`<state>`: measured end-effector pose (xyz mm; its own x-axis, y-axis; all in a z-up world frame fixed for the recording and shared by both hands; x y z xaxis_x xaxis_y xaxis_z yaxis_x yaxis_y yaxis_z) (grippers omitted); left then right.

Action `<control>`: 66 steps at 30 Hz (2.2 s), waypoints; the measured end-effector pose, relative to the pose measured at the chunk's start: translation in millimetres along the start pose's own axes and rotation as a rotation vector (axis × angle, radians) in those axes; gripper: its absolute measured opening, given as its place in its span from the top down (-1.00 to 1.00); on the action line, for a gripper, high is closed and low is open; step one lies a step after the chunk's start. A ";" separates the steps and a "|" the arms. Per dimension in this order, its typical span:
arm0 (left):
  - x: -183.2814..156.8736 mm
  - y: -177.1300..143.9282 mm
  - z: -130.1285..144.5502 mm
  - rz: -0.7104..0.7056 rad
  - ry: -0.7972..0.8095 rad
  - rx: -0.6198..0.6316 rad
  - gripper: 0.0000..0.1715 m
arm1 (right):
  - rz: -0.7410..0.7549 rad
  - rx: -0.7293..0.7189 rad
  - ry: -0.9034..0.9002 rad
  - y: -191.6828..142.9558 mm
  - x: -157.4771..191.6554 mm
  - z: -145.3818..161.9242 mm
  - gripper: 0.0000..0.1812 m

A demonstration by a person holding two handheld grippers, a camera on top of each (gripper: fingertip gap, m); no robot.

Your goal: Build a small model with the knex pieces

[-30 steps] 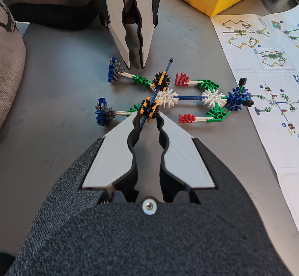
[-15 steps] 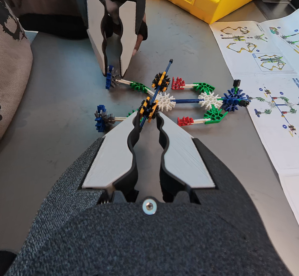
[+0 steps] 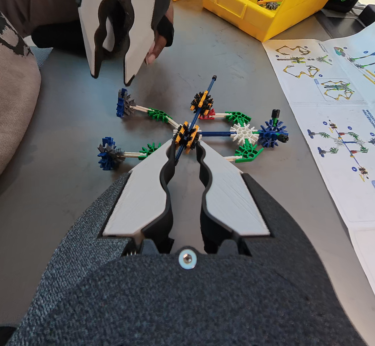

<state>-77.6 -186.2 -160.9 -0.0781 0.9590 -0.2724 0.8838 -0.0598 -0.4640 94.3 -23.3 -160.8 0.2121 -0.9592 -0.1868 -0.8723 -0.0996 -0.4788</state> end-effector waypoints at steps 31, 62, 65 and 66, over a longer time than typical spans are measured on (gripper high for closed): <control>44.4 -20.1 3.7 -0.391 0.039 -0.158 0.59 | -0.174 -0.090 0.014 -5.4 11.0 0.9 0.79; 46.3 -7.6 3.7 -0.382 0.086 -0.097 0.81 | -0.158 -0.071 0.002 -5.5 10.0 -0.1 0.80; 44.4 -6.9 -1.1 -0.385 0.110 -0.110 0.60 | -0.168 -0.062 -0.012 -4.2 13.2 -3.2 0.79; 43.0 -4.7 -4.3 -0.379 0.125 -0.112 0.56 | -0.172 -0.056 -0.023 -3.4 15.2 -4.5 0.80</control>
<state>-83.1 -143.4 -166.8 -0.3568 0.9341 0.0076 0.8488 0.3276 -0.4151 98.5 -38.8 -158.2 0.3698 -0.9205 -0.1260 -0.8454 -0.2772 -0.4566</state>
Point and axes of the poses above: each gripper's, where its closed fingertips meet, y out along the fingers, z out of its underside, x = y × z across the jaws, the point moved 9 cm from there along -y, back along the fingers, and after that the axes turned 14 degrees about z, right-handed, at the moved point
